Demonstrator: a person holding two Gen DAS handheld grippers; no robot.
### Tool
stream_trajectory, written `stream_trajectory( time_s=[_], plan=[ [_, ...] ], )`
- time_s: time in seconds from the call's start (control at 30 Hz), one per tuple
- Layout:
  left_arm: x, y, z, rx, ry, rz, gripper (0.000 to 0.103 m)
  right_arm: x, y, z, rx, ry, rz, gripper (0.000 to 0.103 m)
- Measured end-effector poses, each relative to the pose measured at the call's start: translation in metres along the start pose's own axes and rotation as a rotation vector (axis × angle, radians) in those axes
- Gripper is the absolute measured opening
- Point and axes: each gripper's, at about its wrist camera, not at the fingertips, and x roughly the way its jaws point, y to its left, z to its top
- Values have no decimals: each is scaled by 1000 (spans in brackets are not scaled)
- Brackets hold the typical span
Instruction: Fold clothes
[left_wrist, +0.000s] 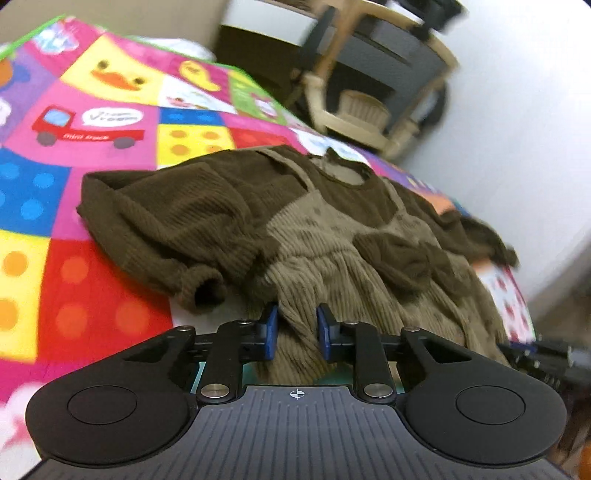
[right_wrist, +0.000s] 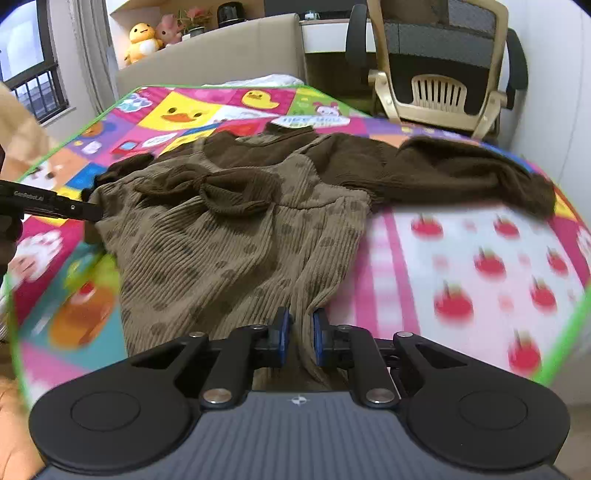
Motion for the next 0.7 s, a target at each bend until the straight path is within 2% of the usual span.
stream_trajectory(
  time_s=[0.1,0.13,0.17,0.2,0.23,0.3,0.37,0.4,0.43,0.53,0.63,0.7],
  plan=[
    [-30,-5,-21,67,52,-50,25,-28,-11,7,15,-41,0,16],
    [-40,-4,-23,80,58,-60,29,-37,-15,12,21,-63,-6,21],
    [-50,-4,-25,92,63,-69,31,-46,-19,25,21,-104,-15,32],
    [-59,-1,-19,87,42,-70,40,-51,-23,41,20,-148,-17,39],
    [-68,2,-13,80,22,-72,49,-49,-26,57,26,-173,0,51],
    [-72,7,13,22,-26,-113,57,-41,-30,90,43,-213,43,57],
    [-71,11,42,-48,-71,-177,69,-24,-38,122,104,-226,103,70],
    [-60,13,57,-91,-70,-230,82,-8,-44,138,169,-209,146,72],
    [-49,14,71,-135,-68,-282,87,8,-51,154,235,-192,189,72],
    [11,22,104,-304,11,-377,87,65,-76,184,439,-111,277,72],
    [70,36,118,-473,105,-411,87,121,-99,189,617,-24,337,72],
    [95,48,119,-546,141,-392,87,150,-108,181,711,20,387,72]
  ],
)
